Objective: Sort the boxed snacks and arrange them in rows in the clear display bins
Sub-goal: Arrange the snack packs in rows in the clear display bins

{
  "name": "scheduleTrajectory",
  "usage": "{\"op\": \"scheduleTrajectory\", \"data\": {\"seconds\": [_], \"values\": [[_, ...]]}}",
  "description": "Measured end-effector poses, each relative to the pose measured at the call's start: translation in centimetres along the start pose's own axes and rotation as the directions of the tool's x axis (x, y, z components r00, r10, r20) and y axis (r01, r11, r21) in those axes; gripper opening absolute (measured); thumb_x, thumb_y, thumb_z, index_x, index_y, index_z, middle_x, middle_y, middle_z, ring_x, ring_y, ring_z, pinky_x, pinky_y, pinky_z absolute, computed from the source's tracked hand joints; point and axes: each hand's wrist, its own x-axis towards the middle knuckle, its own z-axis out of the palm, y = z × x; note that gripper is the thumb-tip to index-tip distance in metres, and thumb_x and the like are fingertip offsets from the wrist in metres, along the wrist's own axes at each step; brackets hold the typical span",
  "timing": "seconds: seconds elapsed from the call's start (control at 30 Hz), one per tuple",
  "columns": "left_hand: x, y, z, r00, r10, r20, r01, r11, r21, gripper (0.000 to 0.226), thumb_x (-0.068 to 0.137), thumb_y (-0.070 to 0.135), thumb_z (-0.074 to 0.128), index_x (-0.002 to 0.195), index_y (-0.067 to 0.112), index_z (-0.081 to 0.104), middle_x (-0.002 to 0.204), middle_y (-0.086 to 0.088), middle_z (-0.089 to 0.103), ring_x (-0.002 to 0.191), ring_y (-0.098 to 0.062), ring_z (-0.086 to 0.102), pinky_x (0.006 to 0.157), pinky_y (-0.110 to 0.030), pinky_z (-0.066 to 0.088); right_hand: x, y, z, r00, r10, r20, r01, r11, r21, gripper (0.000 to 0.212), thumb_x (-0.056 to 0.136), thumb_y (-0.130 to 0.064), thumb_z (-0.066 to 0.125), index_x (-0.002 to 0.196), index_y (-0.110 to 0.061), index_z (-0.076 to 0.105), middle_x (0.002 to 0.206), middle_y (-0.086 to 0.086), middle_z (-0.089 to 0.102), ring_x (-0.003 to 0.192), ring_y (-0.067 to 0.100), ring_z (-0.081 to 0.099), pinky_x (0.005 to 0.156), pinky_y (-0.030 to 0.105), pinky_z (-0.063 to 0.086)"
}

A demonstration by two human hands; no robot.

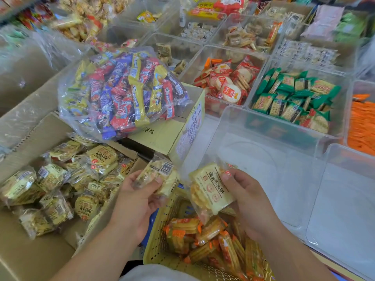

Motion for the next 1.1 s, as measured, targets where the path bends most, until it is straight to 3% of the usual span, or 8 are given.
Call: {"op": "scheduleTrajectory", "data": {"seconds": [0.1,0.2,0.33,0.5,0.6,0.8,1.0,1.1], "values": [[-0.6,-0.5,0.5,0.998,0.019,0.065,-0.027,0.993,0.113,0.061,0.066,0.012,0.083,0.121,0.021,0.059,0.109,-0.012,0.078,0.077,-0.03,0.075,0.056,-0.037,0.061,-0.3,0.3,0.3,0.999,0.041,0.036,-0.045,0.99,0.134,0.026,0.089,-0.026,0.068,0.113,-0.016,0.072,0.107,0.015,0.074,0.092,0.027,0.072,0.067,0.037,0.059],[-1.2,-1.1,1.0,0.981,-0.02,0.191,-0.014,0.984,0.175,0.054,0.07,0.016,0.082,0.119,0.022,0.059,0.11,-0.016,0.078,0.087,-0.036,0.077,0.062,-0.043,0.064,-0.3,0.7,1.0,0.999,-0.032,-0.037,0.033,0.999,0.041,0.038,0.092,-0.018,0.07,0.125,-0.034,0.06,0.107,0.003,0.074,0.094,0.028,0.074,0.07,0.042,0.061],[-1.3,-1.4,1.5,0.975,-0.03,0.22,-0.008,0.985,0.172,0.05,0.079,0.017,0.078,0.123,0.019,0.056,0.109,-0.017,0.078,0.086,-0.035,0.077,0.059,-0.042,0.063,-0.4,0.8,0.9,0.985,-0.163,-0.061,0.16,0.986,-0.049,0.019,0.097,-0.013,0.063,0.107,-0.027,0.07,0.112,0.0,0.069,0.09,0.031,0.074,0.067,0.043,0.062],[-1.0,-1.2,1.6,0.972,-0.024,0.235,0.004,0.997,0.083,0.048,0.082,0.01,0.074,0.125,0.014,0.055,0.108,-0.02,0.077,0.078,-0.032,0.077,0.053,-0.037,0.06,-0.9,-0.1,-1.4,0.939,-0.158,0.306,0.262,0.905,-0.336,0.069,0.087,0.012,0.039,0.138,-0.028,0.06,0.15,-0.012,0.043,0.114,0.02,0.066,0.09,0.032,0.057],[-0.7,-1.0,1.9,0.964,-0.001,0.265,-0.027,0.994,0.102,0.062,0.07,0.023,0.08,0.127,0.017,0.058,0.108,-0.019,0.077,0.078,-0.029,0.075,0.056,-0.039,0.06,-0.8,-1.0,-2.4,0.872,-0.11,0.477,0.423,0.66,-0.621,0.089,0.088,0.015,0.043,0.149,-0.051,0.037,0.151,-0.027,0.033,0.126,0.004,0.053,0.102,0.016,0.044],[0.1,-1.4,2.0,0.947,-0.031,0.321,-0.007,0.993,0.116,0.053,0.076,0.019,0.077,0.127,0.02,0.06,0.109,-0.018,0.077,0.079,-0.028,0.072,0.07,-0.045,0.059,0.1,-1.0,-2.5,0.833,-0.411,0.37,0.535,0.433,-0.726,0.056,0.081,-0.009,0.077,0.13,-0.035,0.067,0.117,-0.018,0.049,0.111,0.001,0.052,0.093,0.009,0.041],[0.6,-1.6,1.5,0.968,-0.03,0.249,0.006,0.995,0.096,0.05,0.077,0.018,0.08,0.123,0.02,0.063,0.108,-0.018,0.077,0.065,-0.025,0.07,0.052,-0.034,0.057,1.8,-1.6,-3.4,0.86,-0.481,0.173,0.476,0.63,-0.614,0.023,0.085,-0.034,0.072,0.106,-0.024,0.076,0.122,-0.006,0.054,0.121,0.008,0.053,0.097,0.008,0.036],[0.8,-1.4,1.1,0.976,-0.01,0.219,0.0,0.999,0.045,0.046,0.08,0.012,0.076,0.124,0.016,0.062,0.111,-0.017,0.077,0.07,-0.023,0.075,0.049,-0.031,0.057,3.6,-2.3,-4.9,0.846,-0.53,-0.051,0.386,0.676,-0.628,0.007,0.095,-0.037,0.066,0.101,-0.041,0.064,0.108,-0.006,0.067,0.102,0.004,0.063,0.083,0.01,0.044]]}}
